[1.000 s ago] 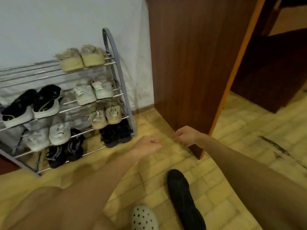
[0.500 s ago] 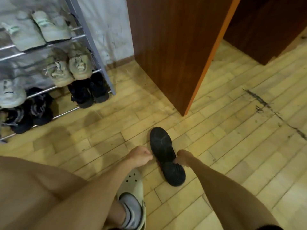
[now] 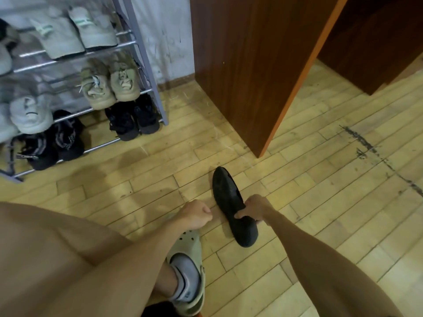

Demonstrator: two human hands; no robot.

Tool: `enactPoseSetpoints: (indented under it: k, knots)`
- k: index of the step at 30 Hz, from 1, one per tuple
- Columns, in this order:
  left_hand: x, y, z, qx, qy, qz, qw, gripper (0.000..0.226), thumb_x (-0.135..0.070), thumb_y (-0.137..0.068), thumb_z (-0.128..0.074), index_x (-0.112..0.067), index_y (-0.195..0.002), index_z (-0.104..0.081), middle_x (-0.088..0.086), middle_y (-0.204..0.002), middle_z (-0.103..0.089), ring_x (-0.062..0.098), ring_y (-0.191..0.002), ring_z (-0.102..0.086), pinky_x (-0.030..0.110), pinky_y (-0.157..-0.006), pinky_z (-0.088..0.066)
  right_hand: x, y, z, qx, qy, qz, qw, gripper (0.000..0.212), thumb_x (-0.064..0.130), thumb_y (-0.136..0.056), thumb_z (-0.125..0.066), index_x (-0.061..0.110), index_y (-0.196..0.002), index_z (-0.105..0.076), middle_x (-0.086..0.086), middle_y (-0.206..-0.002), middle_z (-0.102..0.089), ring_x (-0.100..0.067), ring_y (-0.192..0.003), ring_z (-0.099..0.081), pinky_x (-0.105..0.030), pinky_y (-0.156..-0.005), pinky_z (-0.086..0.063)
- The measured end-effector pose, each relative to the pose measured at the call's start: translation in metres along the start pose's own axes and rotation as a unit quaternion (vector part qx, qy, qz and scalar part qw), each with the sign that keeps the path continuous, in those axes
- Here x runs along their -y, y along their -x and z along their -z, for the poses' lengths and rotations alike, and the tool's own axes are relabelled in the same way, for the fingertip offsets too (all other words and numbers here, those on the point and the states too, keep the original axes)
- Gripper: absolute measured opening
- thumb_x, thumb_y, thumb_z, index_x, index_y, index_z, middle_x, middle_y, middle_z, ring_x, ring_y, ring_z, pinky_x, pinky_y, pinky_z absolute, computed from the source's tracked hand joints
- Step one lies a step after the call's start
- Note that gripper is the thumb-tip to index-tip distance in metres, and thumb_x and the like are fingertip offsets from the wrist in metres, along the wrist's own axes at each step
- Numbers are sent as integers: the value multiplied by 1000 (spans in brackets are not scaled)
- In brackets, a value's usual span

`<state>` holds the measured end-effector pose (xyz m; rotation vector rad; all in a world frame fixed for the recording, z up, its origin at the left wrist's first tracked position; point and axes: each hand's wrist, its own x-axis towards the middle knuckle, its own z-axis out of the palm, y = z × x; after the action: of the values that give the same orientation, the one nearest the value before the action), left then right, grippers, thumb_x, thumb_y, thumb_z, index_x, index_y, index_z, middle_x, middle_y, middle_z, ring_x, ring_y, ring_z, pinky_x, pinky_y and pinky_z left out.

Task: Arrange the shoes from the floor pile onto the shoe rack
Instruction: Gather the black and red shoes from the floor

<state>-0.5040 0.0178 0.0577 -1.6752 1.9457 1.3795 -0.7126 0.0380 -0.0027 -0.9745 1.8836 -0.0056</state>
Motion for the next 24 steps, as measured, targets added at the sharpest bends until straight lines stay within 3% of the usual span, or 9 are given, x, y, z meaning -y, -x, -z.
enactPoseSetpoints:
  k: [2,4,6,8,14,19,21,24]
  knots:
    - [2,5,2,-11,1,8,1000,29,-23,-92,-53,-19,-119,-63,0,-125,-62,16,-116,-55,28,-94,-42,10,6,7,-69,98,37,992,50,37,-74,-78,5,-111,-65,-11,-108,-67,-26,-99,-63,-37,-84,-56]
    - [4,10,4,-11,-1,11,1000,32,-23,-91,-54,-19,-122,-62,1,-128,-61,17,-118,-55,28,-95,-43,19,11,12,-132,174,64,974,46,40,-76,-76,9,-105,-60,-7,-99,-63,-23,-88,-58,-34,-69,-51]
    - [5,13,7,-10,2,8,1000,32,-23,-91,-54,-19,-121,-63,1,-128,-61,17,-118,-55,28,-96,-43,21,12,11,-181,198,66,961,42,38,-77,-74,12,-105,-56,-5,-94,-59,-21,-80,-54,-31,-60,-44]
    - [3,16,9,-12,8,-3,1000,32,-24,-91,-54,-20,-122,-62,1,-129,-60,17,-119,-54,26,-95,-42,16,10,1,-205,204,57,956,42,32,-81,-70,11,-113,-53,-7,-99,-58,-21,-79,-52,-31,-61,-45]
    - [6,18,11,-25,29,-5,999,29,-20,-91,-53,-21,-119,-63,1,-131,-59,17,-119,-54,25,-93,-42,-2,11,-37,-40,226,64,971,33,15,-87,-57,7,-119,-61,-12,-110,-65,-25,-92,-61,-31,-76,-53]
    - [6,15,9,-13,20,-4,1000,32,-17,-92,-50,-21,-122,-61,2,-133,-57,18,-123,-52,27,-97,-41,-12,4,-9,-122,116,23,986,28,14,-88,-51,5,-111,-64,-11,-104,-68,-24,-86,-65,-35,-77,-58]
    - [6,11,9,-6,19,-8,1000,36,-14,-92,-48,-21,-124,-61,2,-135,-57,19,-125,-52,30,-103,-42,-20,1,-2,-102,72,-1,992,38,27,-90,-58,7,-123,-56,-12,-115,-64,-26,-89,-66,-37,-78,-59]
    - [6,6,9,3,19,-11,1000,37,-12,-92,-47,-21,-126,-60,3,-135,-57,19,-124,-52,29,-101,-42,-26,-2,-12,10,-26,-54,998,80,44,-83,-68,10,-143,-29,-17,-140,-47,-34,-111,-59,-42,-83,-55]
